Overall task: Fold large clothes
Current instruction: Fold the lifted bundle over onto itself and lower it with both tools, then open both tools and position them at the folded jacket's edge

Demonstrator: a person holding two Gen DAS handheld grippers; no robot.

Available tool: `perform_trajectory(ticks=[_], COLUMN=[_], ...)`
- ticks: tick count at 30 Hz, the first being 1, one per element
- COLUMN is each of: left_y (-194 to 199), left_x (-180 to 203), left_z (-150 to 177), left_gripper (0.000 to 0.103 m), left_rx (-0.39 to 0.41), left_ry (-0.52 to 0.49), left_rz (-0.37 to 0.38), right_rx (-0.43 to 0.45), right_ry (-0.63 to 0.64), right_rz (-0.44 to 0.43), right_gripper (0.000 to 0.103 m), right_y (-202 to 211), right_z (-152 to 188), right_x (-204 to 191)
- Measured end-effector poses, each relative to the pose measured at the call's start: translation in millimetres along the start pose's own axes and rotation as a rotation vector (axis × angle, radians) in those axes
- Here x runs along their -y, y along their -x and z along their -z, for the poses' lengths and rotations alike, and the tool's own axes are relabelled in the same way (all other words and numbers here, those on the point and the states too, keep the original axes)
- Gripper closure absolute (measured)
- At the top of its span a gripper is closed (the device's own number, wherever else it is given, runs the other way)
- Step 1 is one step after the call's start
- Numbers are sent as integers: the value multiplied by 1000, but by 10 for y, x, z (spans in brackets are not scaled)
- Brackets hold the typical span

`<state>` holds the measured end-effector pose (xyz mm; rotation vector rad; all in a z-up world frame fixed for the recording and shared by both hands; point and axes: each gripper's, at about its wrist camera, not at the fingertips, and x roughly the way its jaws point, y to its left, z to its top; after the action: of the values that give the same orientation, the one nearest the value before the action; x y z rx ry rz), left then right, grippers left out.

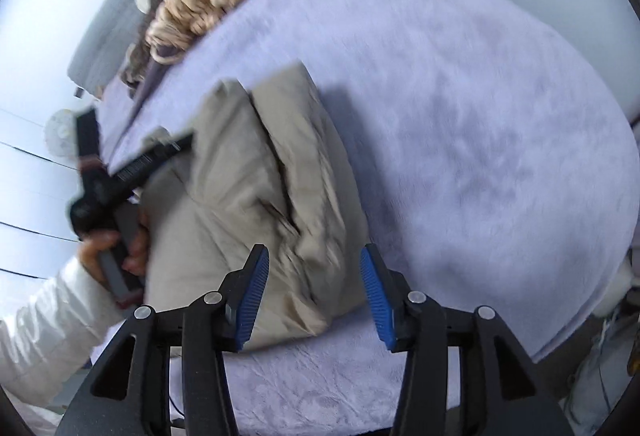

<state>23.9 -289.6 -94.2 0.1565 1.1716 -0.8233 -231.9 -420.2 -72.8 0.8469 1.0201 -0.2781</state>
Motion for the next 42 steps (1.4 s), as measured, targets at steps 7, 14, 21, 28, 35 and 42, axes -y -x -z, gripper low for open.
perform_trajectory(ticks=[7, 14, 21, 28, 35, 42], left_y=[13, 82, 531, 929, 1104, 1242], left_x=[0, 77, 52, -223, -399, -457], left_z=[12, 35, 174, 611, 1024, 1274], left_gripper=[17, 17, 17, 0, 0, 0], left_rx=[1, -7, -23, -61, -78, -88], left_ry=[-5, -43, -44, 111, 297, 341], left_rz=[-4, -16, -82, -173, -214, -221], right_rx=[-142, -234, -254, -273, -302, -286], right_ry=[29, -47, -27, -24, 14, 42], right_rz=[-78, -85, -70, -73, -62, -19], right_gripper=[51, 70, 70, 70, 67, 48], right_y=[-791, -1106, -1177, -1223, -1233, -1086], right_z=[-444, -239, -182, -253, -328, -336], right_x=[-280, -48, -60, -109, -181, -338])
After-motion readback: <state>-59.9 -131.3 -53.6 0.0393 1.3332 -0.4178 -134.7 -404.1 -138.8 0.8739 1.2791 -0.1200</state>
